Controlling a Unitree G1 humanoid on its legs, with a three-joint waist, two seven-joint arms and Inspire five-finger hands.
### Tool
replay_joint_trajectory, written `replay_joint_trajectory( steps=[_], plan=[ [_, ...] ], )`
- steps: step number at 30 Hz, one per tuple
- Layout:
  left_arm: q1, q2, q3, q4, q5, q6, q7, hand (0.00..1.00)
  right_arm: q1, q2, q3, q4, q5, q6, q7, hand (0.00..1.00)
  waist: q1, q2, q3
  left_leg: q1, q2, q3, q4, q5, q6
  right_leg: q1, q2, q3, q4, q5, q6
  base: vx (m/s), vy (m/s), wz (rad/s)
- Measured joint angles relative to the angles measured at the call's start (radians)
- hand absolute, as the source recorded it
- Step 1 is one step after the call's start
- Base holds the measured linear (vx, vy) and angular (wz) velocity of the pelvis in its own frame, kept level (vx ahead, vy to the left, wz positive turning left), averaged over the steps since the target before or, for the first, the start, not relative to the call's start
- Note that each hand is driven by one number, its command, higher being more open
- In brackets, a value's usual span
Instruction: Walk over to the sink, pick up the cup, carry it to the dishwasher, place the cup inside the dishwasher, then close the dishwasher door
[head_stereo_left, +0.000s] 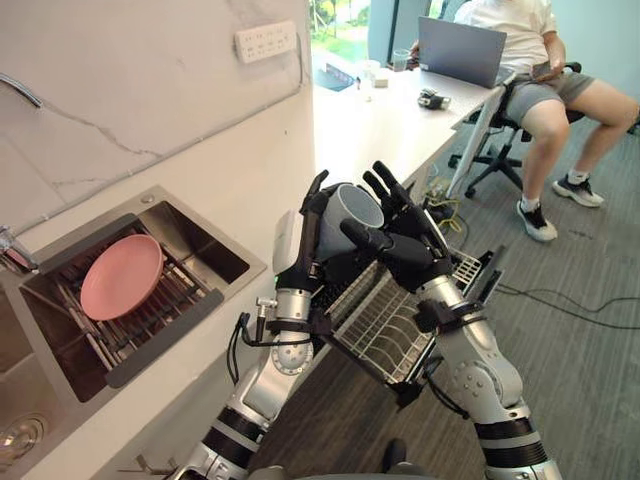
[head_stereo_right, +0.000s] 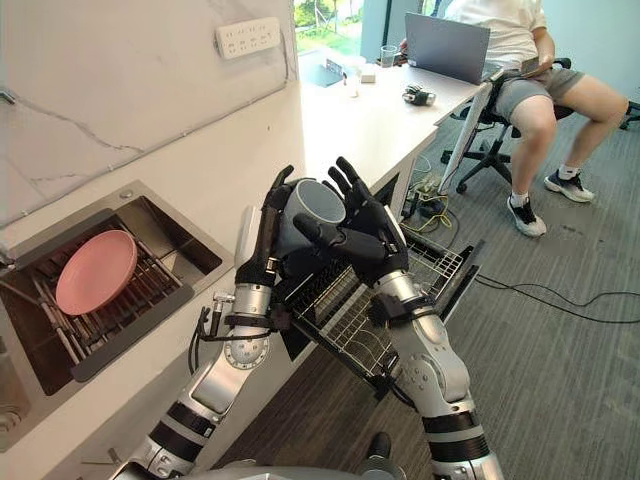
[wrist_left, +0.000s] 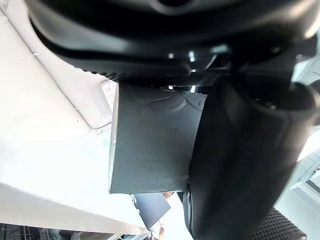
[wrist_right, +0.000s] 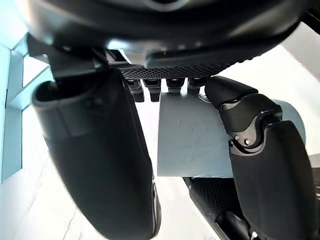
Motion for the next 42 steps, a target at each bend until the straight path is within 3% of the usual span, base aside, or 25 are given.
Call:
replay_joint_trajectory(
  steps=[6,12,17,18,29,35,42],
  plan=[
    [0.021,0.010,-0.049,-0.034,0.022,-0.014,-0.007,0.00,-0.025,0.018,-0.051,0.045,0.005,0.003,-0.049,0.00,0.023,-0.001,0.000,-0.001,-0.004,-0.018,0.002,0.001,0.001,0.011,-0.003,-0.016,0.000,0.001,0.001,-0.02,0.016,0.09],
    [0.040,0.028,-0.085,-0.080,0.038,-0.025,-0.027,0.00,-0.049,0.020,-0.057,0.066,0.008,-0.049,-0.079,0.00,0.024,-0.002,-0.001,-0.007,-0.005,-0.027,0.006,0.002,0.003,0.010,-0.005,-0.025,0.000,-0.002,-0.001,-0.01,0.004,0.02],
    [0.040,0.029,-0.081,-0.084,0.038,-0.022,-0.028,0.00,-0.049,0.020,-0.053,0.066,0.010,-0.057,-0.079,0.00,0.023,-0.004,-0.003,-0.014,-0.005,-0.034,0.009,0.003,0.002,0.010,-0.005,-0.032,0.000,-0.001,-0.001,-0.01,0.009,0.04],
    [0.040,0.029,-0.081,-0.086,0.038,-0.022,-0.029,0.00,-0.049,0.020,-0.052,0.066,0.013,-0.060,-0.079,1.00,0.025,-0.006,-0.003,-0.015,-0.005,-0.036,0.009,0.003,0.002,0.010,-0.005,-0.034,0.000,-0.001,-0.001,-0.01,0.014,0.03],
    [0.036,0.031,-0.082,-0.110,0.039,0.021,-0.034,0.00,-0.039,0.024,-0.007,0.064,0.081,-0.056,-0.077,1.00,0.028,-0.020,-0.012,-0.016,-0.007,-0.037,0.009,0.004,0.002,0.011,-0.007,-0.035,0.000,-0.001,-0.001,0.00,0.002,0.00],
    [0.036,0.032,-0.071,-0.111,0.040,0.035,0.005,0.00,-0.037,0.024,0.005,0.063,0.123,-0.047,-0.044,1.00,0.026,-0.020,-0.012,-0.015,-0.007,-0.036,0.008,0.004,0.002,0.009,-0.007,-0.034,0.000,-0.001,-0.001,0.00,0.000,0.00],
    [0.032,0.025,0.009,-0.112,0.040,0.030,0.040,0.00,-0.030,0.036,0.025,0.051,0.134,-0.018,0.010,1.00,0.025,-0.023,-0.014,-0.013,-0.006,-0.029,0.005,0.004,0.002,0.005,-0.006,-0.027,0.000,-0.001,-0.001,0.00,0.000,-0.01]
  ],
)
